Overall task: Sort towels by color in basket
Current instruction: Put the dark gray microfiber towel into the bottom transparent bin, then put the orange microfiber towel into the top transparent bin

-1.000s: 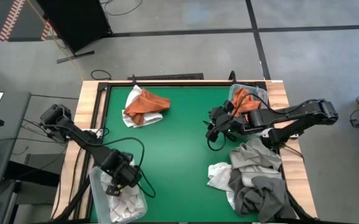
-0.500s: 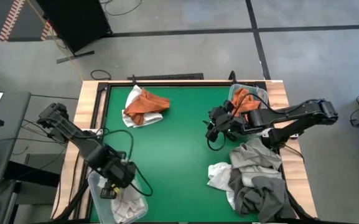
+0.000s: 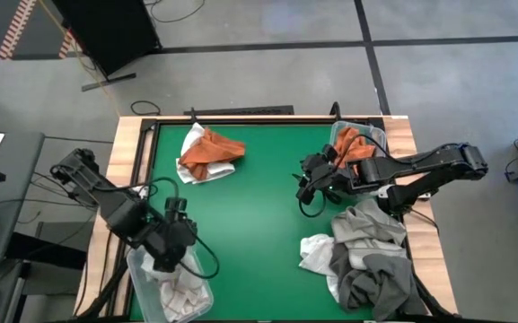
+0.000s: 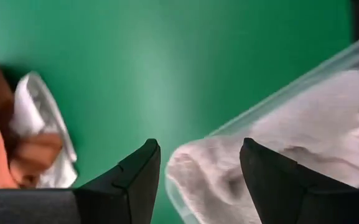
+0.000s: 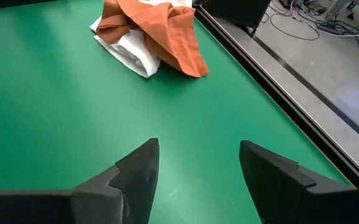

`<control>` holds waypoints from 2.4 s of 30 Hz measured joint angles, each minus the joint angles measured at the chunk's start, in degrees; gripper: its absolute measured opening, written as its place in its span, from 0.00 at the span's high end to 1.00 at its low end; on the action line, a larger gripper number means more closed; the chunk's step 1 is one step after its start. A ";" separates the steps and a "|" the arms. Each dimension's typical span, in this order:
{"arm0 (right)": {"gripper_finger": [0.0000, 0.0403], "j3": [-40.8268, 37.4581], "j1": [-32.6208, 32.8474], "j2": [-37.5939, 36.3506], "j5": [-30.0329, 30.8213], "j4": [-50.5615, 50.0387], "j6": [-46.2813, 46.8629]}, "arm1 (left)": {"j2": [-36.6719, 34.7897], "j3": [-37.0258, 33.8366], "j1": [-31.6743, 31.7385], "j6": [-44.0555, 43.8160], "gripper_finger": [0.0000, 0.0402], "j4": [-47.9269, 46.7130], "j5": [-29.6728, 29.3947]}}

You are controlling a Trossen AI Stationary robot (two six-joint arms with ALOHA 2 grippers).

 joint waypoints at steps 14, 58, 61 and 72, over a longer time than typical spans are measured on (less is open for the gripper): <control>0.38 0.00 0.36 0.00 0.00 -0.02 -0.05 | 0.00 -12.76 -1.79 -9.09 0.48 12.03 12.68; 0.38 0.00 -2.00 1.58 -0.11 5.74 -4.42 | 0.02 -3.31 -8.55 -9.28 0.48 7.67 6.53; 0.38 0.00 -2.05 5.02 -2.04 8.54 -7.25 | -0.02 1.20 -8.96 -6.65 0.48 1.72 -0.61; 0.38 0.00 -6.03 18.86 -5.23 24.35 -16.97 | -0.73 3.12 -2.93 3.46 0.48 -8.21 -24.76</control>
